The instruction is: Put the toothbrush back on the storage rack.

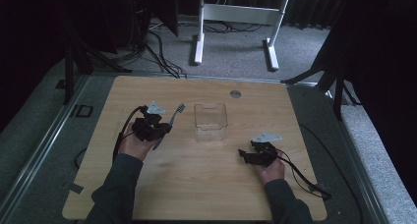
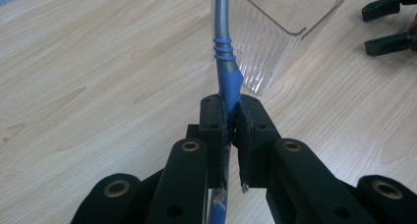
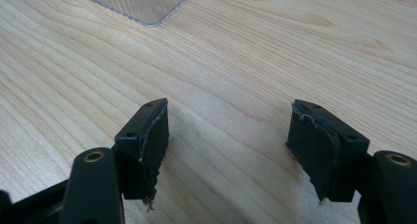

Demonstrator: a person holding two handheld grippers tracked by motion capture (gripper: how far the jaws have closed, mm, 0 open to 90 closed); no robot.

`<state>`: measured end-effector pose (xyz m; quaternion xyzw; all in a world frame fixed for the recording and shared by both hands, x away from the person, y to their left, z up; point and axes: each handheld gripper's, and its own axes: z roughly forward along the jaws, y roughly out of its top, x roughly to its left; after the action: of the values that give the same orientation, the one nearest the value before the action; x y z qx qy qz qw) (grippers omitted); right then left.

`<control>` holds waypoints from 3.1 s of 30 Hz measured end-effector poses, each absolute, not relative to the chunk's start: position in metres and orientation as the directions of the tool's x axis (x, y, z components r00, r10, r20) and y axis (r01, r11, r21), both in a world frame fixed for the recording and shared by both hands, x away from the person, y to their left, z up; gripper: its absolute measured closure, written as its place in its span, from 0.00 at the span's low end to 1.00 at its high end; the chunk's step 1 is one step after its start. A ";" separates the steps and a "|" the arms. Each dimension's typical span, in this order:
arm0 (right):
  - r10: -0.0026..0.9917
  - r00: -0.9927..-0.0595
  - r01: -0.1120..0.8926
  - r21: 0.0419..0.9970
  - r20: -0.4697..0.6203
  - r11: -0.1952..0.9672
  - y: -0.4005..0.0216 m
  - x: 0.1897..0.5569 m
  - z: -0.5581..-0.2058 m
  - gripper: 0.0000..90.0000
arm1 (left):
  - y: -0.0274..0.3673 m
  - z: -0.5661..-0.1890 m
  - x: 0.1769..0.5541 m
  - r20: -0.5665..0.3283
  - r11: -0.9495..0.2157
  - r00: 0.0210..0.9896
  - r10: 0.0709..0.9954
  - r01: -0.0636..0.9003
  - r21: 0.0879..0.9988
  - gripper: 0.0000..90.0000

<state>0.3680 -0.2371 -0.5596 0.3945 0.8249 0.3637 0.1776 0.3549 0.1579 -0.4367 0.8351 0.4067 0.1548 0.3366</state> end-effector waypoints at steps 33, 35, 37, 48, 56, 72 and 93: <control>0.780 -0.625 0.523 0.739 -0.006 0.425 -0.237 0.368 -0.560 0.35 | 0.158 -0.426 0.351 -0.006 -0.400 0.610 0.793 0.528 0.749 0.92; 0.780 -0.625 0.523 0.739 -0.006 0.425 -0.237 0.368 -0.559 0.35 | 0.158 -0.426 0.351 -0.008 -0.391 0.604 0.797 0.526 0.755 0.92; 0.780 -0.625 0.523 0.739 -0.006 0.424 -0.237 0.368 -0.560 0.35 | 0.158 -0.425 0.351 -0.004 -0.392 0.604 0.797 0.522 0.758 0.92; 0.780 -0.625 0.523 0.739 -0.006 0.424 -0.237 0.368 -0.560 0.35 | 0.156 -0.420 0.351 0.006 -0.378 0.597 0.802 0.501 0.779 0.92; 0.781 -0.625 0.523 0.740 -0.005 0.424 -0.237 0.368 -0.560 0.35 | 0.154 -0.417 0.350 0.012 -0.366 0.593 0.805 0.480 0.797 0.92; 0.781 -0.625 0.523 0.739 -0.005 0.424 -0.237 0.368 -0.560 0.35 | 0.150 -0.410 0.351 0.015 -0.349 0.594 0.804 0.453 0.820 0.92; 0.780 -0.625 0.523 0.739 -0.006 0.425 -0.237 0.368 -0.560 0.35 | 0.144 -0.399 0.353 0.017 -0.342 0.611 0.791 0.420 0.840 0.92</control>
<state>0.3679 -0.2371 -0.5595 0.3949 0.8252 0.3629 0.1770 0.3525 0.1444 -0.3988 0.7898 0.3836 0.2176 0.4263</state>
